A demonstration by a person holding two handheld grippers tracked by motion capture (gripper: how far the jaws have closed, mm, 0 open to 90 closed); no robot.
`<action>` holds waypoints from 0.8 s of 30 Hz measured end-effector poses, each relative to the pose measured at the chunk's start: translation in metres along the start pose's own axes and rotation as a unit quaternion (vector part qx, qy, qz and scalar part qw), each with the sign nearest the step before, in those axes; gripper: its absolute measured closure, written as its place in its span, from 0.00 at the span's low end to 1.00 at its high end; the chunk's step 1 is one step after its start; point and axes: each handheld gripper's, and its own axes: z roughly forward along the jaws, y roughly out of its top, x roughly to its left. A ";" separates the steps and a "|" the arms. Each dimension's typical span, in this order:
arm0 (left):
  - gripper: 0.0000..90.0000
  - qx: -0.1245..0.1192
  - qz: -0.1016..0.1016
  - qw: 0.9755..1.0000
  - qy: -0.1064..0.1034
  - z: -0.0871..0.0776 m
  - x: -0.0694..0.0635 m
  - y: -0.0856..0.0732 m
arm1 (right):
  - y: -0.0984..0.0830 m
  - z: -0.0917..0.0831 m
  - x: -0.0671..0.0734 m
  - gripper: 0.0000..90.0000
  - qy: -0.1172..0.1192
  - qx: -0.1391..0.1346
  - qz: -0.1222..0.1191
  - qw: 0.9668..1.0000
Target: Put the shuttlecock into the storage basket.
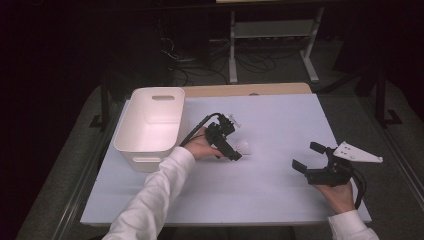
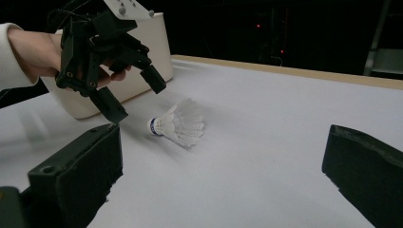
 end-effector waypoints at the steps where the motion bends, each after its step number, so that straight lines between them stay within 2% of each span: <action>1: 0.00 0.000 -0.001 1.000 -0.001 0.000 0.000 0.000 | 0.000 0.000 0.000 0.00 0.000 0.000 0.000 1.000; 8: 0.00 0.003 0.000 1.000 -0.006 0.006 0.002 0.000 | 0.000 0.000 0.001 0.00 0.002 0.003 0.004 1.000; 13: 0.00 0.009 -0.001 1.000 0.001 0.011 0.003 -0.001 | 0.000 0.000 0.001 0.00 0.001 0.001 0.001 1.000; 14: 0.00 0.004 -0.005 1.000 0.001 0.013 0.003 -0.002 | 0.000 0.000 0.001 0.00 0.002 0.002 0.002 1.000; 15: 0.00 0.014 -0.001 1.000 -0.002 0.013 0.004 -0.001 | 0.000 0.000 0.001 0.00 0.001 0.003 0.003 1.000; 20: 0.00 0.028 -0.002 1.000 -0.003 0.019 0.009 -0.004 | 0.000 0.001 0.000 0.00 0.001 0.004 -0.002 1.000; 21: 0.00 0.032 -0.004 0.999 -0.006 0.020 0.009 -0.004 | 0.000 0.001 0.001 0.00 0.002 0.005 0.004 1.000; 24: 0.00 0.040 0.001 0.999 -0.007 0.023 0.011 -0.005 | 0.000 0.000 0.000 0.00 0.003 0.000 0.002 1.000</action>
